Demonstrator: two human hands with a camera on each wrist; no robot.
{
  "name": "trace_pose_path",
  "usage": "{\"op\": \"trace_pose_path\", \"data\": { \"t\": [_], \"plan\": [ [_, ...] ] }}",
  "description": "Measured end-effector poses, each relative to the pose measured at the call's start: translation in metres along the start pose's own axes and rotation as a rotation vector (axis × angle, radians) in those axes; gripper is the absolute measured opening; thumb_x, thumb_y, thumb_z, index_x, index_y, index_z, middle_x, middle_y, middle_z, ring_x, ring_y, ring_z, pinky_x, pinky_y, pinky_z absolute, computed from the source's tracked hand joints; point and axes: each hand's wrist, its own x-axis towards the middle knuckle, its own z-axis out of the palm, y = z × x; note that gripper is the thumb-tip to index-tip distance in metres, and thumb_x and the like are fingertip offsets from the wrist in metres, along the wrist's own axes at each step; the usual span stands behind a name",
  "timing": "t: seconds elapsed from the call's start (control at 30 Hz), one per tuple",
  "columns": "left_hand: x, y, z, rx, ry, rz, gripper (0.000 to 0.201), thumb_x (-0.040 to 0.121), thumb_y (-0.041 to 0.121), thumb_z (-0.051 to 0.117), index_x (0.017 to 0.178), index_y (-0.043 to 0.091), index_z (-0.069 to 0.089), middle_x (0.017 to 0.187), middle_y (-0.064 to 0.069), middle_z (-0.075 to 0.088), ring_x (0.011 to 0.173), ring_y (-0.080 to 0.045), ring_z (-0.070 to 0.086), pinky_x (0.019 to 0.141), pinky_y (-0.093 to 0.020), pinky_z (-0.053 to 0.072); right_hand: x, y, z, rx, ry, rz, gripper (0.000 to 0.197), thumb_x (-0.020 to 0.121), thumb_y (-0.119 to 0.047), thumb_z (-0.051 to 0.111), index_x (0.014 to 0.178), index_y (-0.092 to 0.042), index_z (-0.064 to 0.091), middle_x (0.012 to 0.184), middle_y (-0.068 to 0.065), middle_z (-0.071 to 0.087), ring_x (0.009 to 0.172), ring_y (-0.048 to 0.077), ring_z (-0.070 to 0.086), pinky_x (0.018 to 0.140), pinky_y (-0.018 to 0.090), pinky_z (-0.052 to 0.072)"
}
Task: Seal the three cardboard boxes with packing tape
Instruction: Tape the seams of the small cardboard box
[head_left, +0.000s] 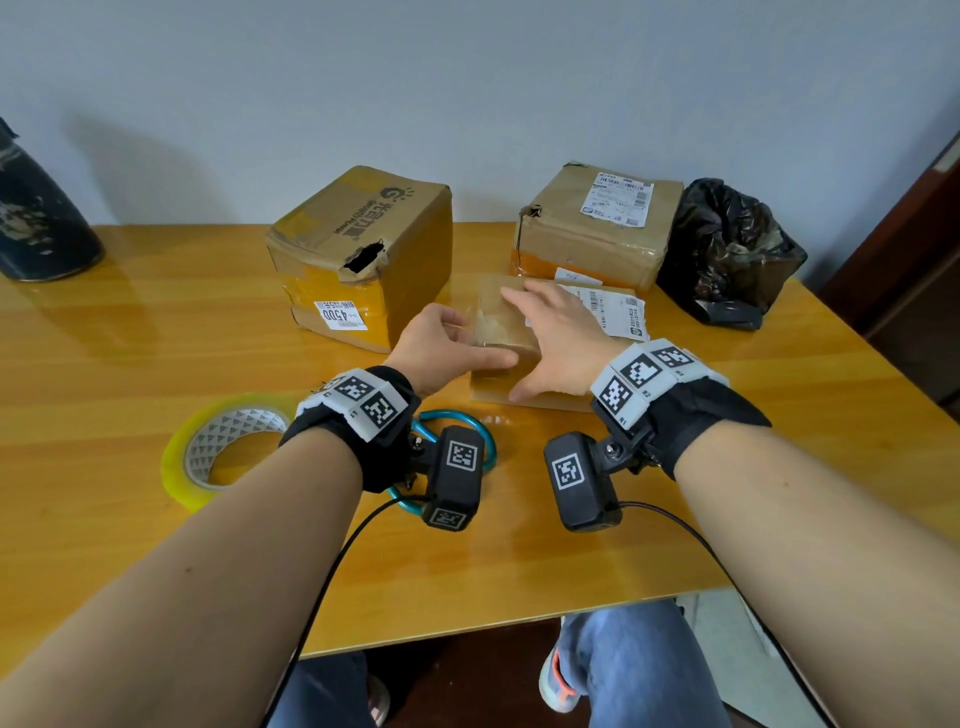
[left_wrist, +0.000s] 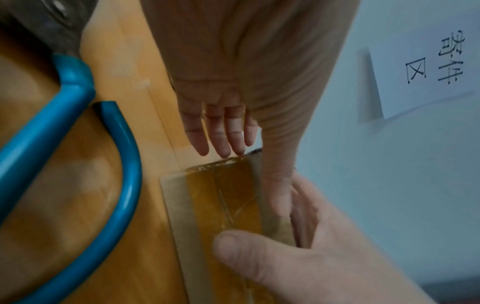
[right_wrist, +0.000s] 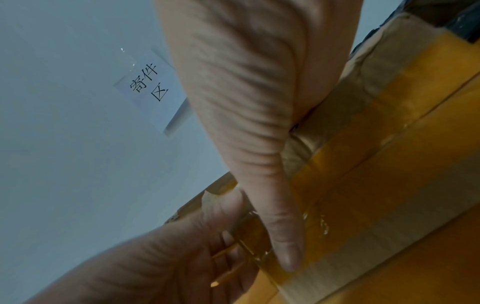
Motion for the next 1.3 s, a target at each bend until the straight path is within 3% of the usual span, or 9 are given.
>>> {"op": "trace_pose_path", "data": {
  "t": [0.2,0.33,0.4,0.53,0.63,0.73,0.93,1.17,1.3],
  "plan": [
    [0.0,0.002,-0.004,-0.075,0.036,0.008,0.072,0.059,0.04,0.088,0.116,0.019,0.049,0.105,-0.003,0.065,0.095,-0.017,0.064,0.088,-0.042,0.055,-0.001,0.0,0.0,-0.028,-0.008,0.003,0.122,0.062,-0.047,0.084,0.153,-0.022,0.006,0.16,0.003,0.005,0.147,0.027,0.002,0.117,0.041,0.011],
    [-0.004,-0.002,-0.009,0.042,0.139,0.058,0.081,0.056,0.045,0.088,0.122,0.018,0.048,0.102,0.005,0.059,0.097,-0.012,0.058,0.085,-0.029,0.05,0.0,0.0,0.003,-0.076,-0.006,0.0,0.122,0.063,-0.049,0.083,0.153,-0.022,0.005,0.16,0.004,0.004,0.147,0.028,0.002,0.118,0.041,0.011],
    [-0.01,0.0,-0.01,0.16,0.276,0.2,0.084,0.055,0.045,0.088,0.124,0.019,0.048,0.104,0.004,0.053,0.096,-0.012,0.052,0.08,-0.024,0.046,0.001,-0.001,0.006,-0.108,0.006,0.005,0.124,0.062,-0.052,0.083,0.153,-0.023,0.004,0.16,0.006,0.004,0.147,0.029,0.002,0.119,0.044,0.011],
    [-0.015,-0.001,-0.011,0.609,0.377,0.787,0.055,0.065,0.034,0.086,0.113,0.015,0.067,0.096,-0.007,0.054,0.089,-0.025,0.049,0.073,-0.034,0.046,-0.001,-0.002,0.009,-0.12,0.03,-0.009,0.119,0.067,-0.054,0.078,0.152,-0.031,-0.003,0.16,0.008,0.001,0.147,0.032,-0.002,0.118,0.047,0.009],
    [-0.016,-0.012,-0.009,0.801,0.404,0.94,0.027,0.078,0.03,0.072,0.097,0.011,0.073,0.085,-0.009,0.056,0.078,-0.031,0.05,0.061,-0.041,0.046,-0.007,-0.001,0.008,-0.095,0.048,-0.077,0.103,0.076,-0.053,0.072,0.15,-0.043,0.001,0.161,0.008,-0.005,0.147,0.034,-0.005,0.117,0.05,0.008],
    [-0.02,-0.018,-0.005,0.885,0.418,0.863,0.038,0.086,0.04,0.049,0.093,0.011,0.072,0.084,-0.008,0.056,0.076,-0.03,0.051,0.061,-0.037,0.042,-0.012,0.002,0.012,-0.107,0.092,-0.134,0.089,0.082,-0.052,0.065,0.15,-0.044,0.008,0.161,0.004,-0.008,0.147,0.029,-0.01,0.118,0.049,0.004],
    [-0.026,-0.011,-0.001,0.952,0.334,0.748,0.047,0.089,0.041,0.038,0.092,0.008,0.072,0.082,-0.009,0.057,0.076,-0.031,0.051,0.061,-0.037,0.043,-0.015,0.002,0.017,-0.21,0.077,-0.125,0.082,0.09,-0.056,0.051,0.151,-0.038,0.0,0.162,0.002,-0.004,0.148,0.023,-0.008,0.119,0.044,-0.002],
    [-0.031,-0.008,0.011,0.871,0.25,0.498,0.043,0.093,0.035,0.057,0.126,0.007,0.057,0.113,-0.012,0.051,0.105,-0.029,0.042,0.09,-0.034,0.039,-0.013,-0.001,0.014,-0.197,0.032,-0.094,0.088,0.09,-0.056,0.05,0.153,-0.026,-0.003,0.161,0.002,-0.009,0.148,0.02,-0.009,0.12,0.041,0.0],
    [-0.03,-0.006,0.015,0.78,0.126,0.328,0.044,0.092,0.037,0.059,0.129,0.014,0.052,0.119,-0.01,0.045,0.113,-0.027,0.037,0.098,-0.034,0.034,-0.014,-0.002,0.013,-0.215,0.02,-0.085,0.093,0.089,-0.059,0.049,0.153,-0.019,-0.006,0.161,0.003,-0.01,0.148,0.019,-0.01,0.12,0.04,0.0]
  ]
}}
